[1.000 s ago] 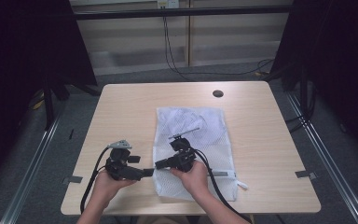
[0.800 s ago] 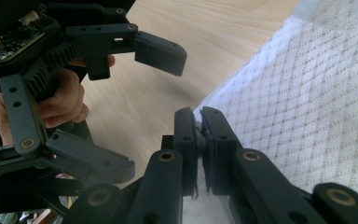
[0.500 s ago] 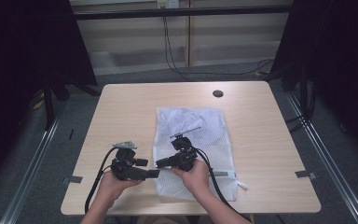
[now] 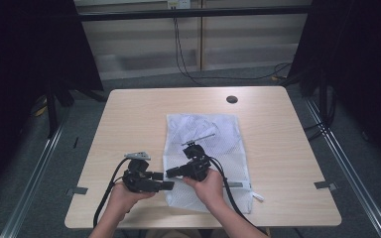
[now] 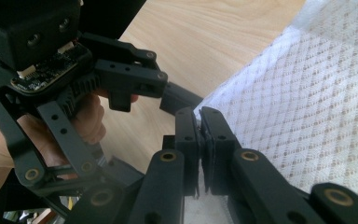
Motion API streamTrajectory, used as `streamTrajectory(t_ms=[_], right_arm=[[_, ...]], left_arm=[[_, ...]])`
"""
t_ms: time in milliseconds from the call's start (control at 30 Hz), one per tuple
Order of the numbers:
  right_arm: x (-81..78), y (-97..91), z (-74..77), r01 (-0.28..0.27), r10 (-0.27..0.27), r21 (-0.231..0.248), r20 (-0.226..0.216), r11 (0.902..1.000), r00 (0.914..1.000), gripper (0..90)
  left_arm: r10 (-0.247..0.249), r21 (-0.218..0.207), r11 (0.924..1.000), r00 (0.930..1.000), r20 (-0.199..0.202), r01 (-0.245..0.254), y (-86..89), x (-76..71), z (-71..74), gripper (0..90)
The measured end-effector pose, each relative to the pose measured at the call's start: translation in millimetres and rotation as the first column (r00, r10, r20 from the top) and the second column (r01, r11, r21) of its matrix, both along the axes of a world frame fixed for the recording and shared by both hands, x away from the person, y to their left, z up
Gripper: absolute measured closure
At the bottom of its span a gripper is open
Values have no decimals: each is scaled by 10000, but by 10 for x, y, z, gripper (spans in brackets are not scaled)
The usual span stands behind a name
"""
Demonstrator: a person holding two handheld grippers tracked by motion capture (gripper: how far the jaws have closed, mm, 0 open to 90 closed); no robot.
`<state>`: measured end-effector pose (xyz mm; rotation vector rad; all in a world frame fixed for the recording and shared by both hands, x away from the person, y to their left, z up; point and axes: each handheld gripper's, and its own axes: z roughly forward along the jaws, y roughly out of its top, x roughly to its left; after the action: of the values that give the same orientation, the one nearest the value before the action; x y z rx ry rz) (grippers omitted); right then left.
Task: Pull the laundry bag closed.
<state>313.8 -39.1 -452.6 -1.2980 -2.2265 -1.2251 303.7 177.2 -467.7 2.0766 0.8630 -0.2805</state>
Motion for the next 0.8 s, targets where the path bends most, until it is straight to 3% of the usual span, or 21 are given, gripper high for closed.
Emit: streamTrajectory(t_ms=[100, 333, 567, 800], right_arm=[[-3, 4, 2, -23, 23, -23, -5, 10000, 10000, 860], [-4, 5, 2, -84, 84, -41, 53, 10000, 10000, 860], [-3, -3, 10, -53, 53, -2, 49, 10000, 10000, 860], [-3, -4, 24, -58, 58, 20, 73, 10000, 10000, 861]], left_arm=[[-91, -195, 9998, 9997, -218, 87, -45, -10, -15, 457], [-40, -135, 9999, 9989, -463, 34, -67, 4, -39, 555], [117, -327, 9994, 9961, -873, -146, -82, 18, -59, 597], [167, -208, 9996, 9963, -843, -185, -101, 20, -68, 629]])
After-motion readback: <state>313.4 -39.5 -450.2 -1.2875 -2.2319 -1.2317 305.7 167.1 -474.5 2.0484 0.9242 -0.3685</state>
